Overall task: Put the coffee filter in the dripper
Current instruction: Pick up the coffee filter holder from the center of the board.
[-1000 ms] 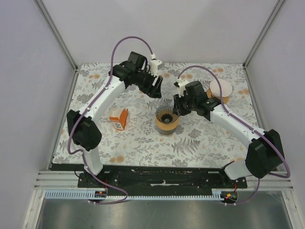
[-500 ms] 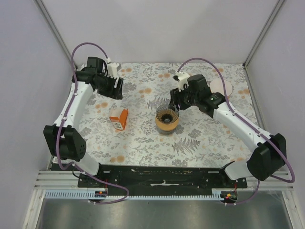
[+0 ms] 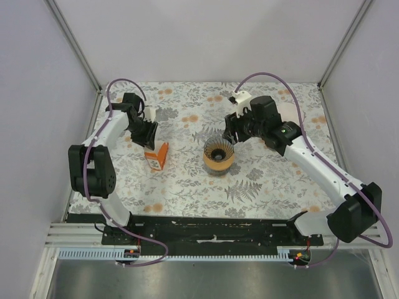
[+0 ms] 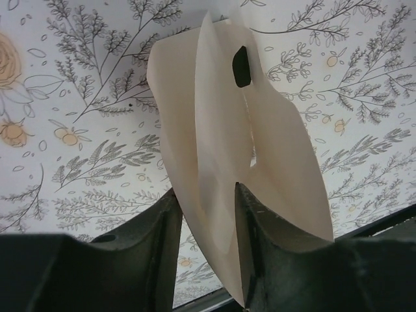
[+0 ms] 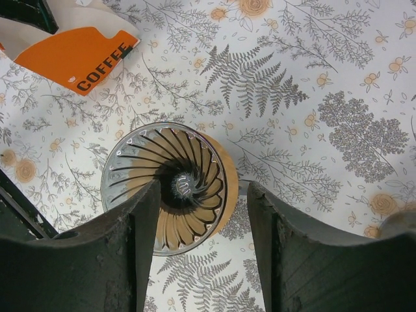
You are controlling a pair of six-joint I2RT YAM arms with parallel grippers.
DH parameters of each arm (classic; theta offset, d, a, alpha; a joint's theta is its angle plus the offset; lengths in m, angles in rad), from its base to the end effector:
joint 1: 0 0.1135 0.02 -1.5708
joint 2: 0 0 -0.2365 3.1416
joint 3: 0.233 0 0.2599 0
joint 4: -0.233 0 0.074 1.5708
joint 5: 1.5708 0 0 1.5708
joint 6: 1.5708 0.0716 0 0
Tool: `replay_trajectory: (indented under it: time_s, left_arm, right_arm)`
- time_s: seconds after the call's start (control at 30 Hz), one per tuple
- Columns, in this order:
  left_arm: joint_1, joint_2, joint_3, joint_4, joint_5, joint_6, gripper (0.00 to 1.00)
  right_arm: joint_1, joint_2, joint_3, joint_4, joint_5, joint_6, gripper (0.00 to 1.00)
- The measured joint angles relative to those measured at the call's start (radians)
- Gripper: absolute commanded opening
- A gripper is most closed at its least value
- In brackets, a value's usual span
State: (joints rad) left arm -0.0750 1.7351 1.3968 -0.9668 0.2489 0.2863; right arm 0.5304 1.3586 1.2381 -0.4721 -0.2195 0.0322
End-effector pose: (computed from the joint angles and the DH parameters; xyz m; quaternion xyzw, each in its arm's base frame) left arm 0.3525 -0.0442 0.1811 0.1929 0.9646 -0.1085 0.1437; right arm 0.2921 0.1894 0.2935 -0.2662 0.8377 0.2225 0.4218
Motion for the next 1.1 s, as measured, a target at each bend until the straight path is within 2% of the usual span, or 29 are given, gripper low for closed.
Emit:
replay_trajectory:
  time_s: [0.27,0.33,0.43,0.5,0.77,0.97,1.1]
  left_arm:
    - [-0.01,0.025,-0.022,0.006,0.119,0.046,0.34]
    - [-0.018,0.029,-0.03,0.005,0.139,0.054,0.3]
    - [-0.04,0.037,-0.035,0.006,0.157,0.067,0.17]
    - [-0.056,0.037,-0.038,0.009,0.165,0.079,0.02]
    - [-0.119,0.013,-0.048,0.038,0.204,0.163,0.02]
    - [-0.154,-0.128,-0.051,0.043,0.198,0.24,0.02]
    - [-0.159,-0.219,0.074,-0.034,0.193,0.311,0.02]
  right_arm:
    - [0.0,-0.043,-0.001,-0.008,0.014,-0.034,0.62]
    - [0.0,-0.053,-0.001,-0.008,0.016,-0.044,0.63]
    - [0.0,-0.065,-0.001,-0.009,0.017,-0.055,0.63]
    - [0.0,-0.072,-0.001,-0.009,0.016,-0.061,0.63]
    - [0.003,-0.089,-0.001,-0.003,-0.064,-0.103,0.62]
    - [0.07,-0.121,-0.021,0.057,-0.182,-0.19,0.61]
    - [0.122,-0.125,-0.021,0.1,-0.288,-0.271,0.58]
